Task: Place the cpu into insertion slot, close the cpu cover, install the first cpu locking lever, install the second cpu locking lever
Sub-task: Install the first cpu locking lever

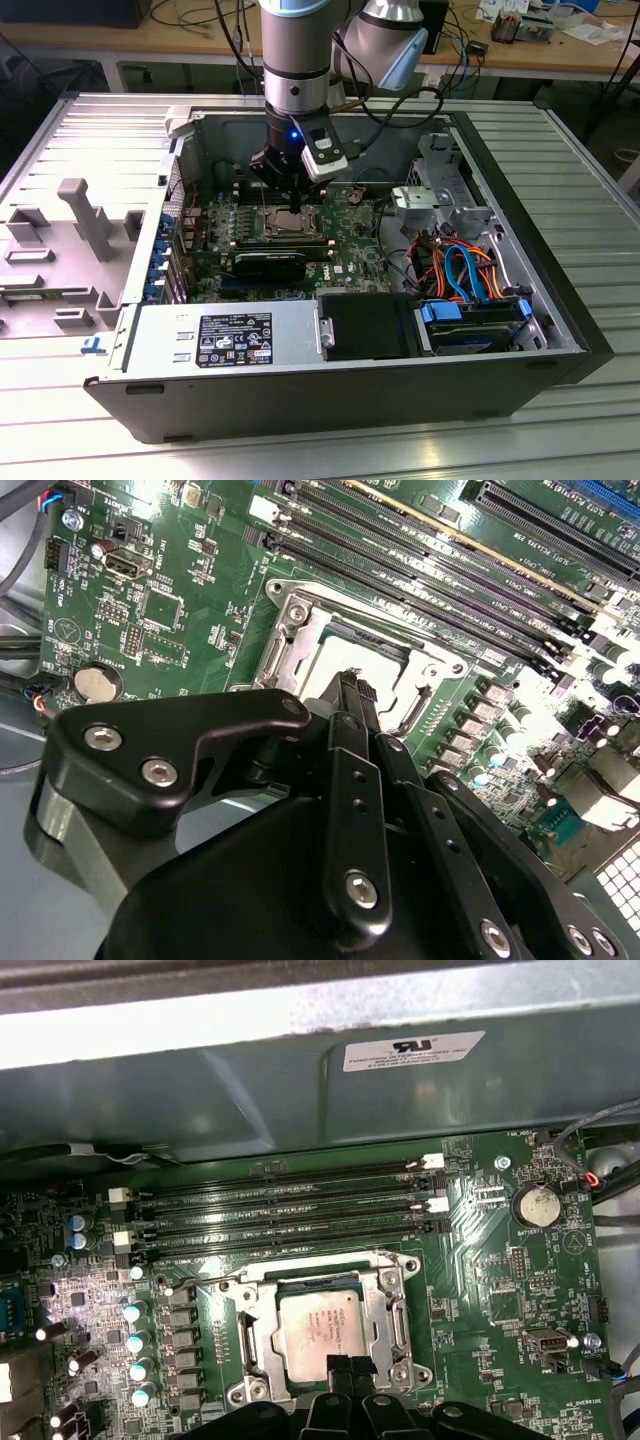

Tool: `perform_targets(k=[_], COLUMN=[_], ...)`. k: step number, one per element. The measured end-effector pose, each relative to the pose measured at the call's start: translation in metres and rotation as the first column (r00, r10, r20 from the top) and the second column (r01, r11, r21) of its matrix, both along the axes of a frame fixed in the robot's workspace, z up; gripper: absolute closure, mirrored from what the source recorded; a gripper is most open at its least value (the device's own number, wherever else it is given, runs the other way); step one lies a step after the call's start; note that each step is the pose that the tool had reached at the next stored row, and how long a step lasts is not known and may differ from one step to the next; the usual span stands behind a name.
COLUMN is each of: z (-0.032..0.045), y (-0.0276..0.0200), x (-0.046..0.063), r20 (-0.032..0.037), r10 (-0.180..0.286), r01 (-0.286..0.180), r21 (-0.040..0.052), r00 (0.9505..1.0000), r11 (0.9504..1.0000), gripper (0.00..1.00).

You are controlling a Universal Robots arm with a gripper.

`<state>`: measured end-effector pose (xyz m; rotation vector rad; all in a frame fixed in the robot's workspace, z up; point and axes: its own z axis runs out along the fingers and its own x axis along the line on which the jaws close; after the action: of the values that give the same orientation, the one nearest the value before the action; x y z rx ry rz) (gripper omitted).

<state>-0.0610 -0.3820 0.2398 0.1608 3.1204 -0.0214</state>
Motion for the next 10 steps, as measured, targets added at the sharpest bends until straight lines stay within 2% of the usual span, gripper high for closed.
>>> perform_targets(k=[10], z=[0.0], y=[0.0], x=[0.0], r20=[0.0], r10=[0.039], r01=[-0.039], r21=[0.0], r00=[0.9992], r11=[0.9992], gripper=[0.89])
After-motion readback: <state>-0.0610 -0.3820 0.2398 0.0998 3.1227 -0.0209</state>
